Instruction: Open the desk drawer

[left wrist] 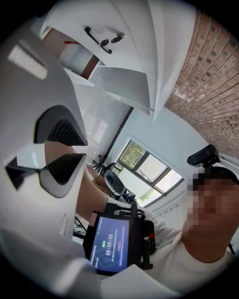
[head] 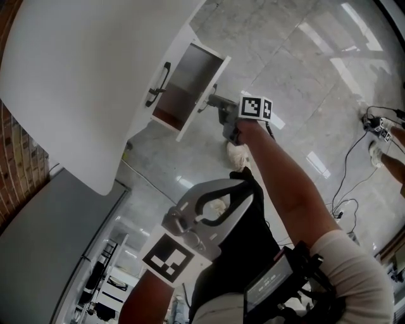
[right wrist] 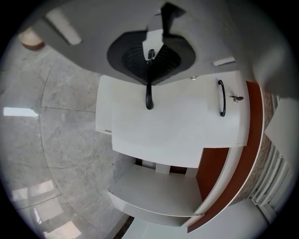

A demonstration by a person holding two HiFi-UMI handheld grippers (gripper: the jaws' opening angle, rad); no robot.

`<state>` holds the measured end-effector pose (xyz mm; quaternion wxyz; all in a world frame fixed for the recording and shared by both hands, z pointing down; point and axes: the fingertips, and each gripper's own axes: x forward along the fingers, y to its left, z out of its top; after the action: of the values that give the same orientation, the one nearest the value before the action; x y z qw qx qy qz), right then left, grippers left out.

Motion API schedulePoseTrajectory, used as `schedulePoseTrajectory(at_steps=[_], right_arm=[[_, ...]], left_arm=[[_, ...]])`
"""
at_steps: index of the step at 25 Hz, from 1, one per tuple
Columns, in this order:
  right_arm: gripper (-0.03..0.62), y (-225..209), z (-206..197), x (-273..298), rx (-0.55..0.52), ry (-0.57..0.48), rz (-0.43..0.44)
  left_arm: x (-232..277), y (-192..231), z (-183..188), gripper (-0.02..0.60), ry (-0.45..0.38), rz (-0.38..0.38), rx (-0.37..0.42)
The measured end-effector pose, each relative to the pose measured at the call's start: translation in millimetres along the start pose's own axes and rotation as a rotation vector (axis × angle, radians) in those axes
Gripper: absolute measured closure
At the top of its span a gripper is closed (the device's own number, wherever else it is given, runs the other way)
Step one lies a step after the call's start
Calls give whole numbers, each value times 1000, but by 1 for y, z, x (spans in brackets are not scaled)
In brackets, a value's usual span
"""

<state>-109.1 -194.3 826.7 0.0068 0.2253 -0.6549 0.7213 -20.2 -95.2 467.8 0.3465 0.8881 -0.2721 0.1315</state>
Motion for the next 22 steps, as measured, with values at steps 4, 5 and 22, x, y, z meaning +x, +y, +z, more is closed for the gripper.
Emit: schedulePoseTrajectory(at_steps=[4,5,22], right_arm=[[576,-2,-4,-10,8,-9,-14],[576,-4,-4,-11,9,-10,-17],[539,2,-2,-43,-37,-79,-71]], left_arm=[[-4,-5,1,528,4,-9,12],[-5,-4,1,528,2,-8,10],[-27,-25,4,528,-31,-2,33]])
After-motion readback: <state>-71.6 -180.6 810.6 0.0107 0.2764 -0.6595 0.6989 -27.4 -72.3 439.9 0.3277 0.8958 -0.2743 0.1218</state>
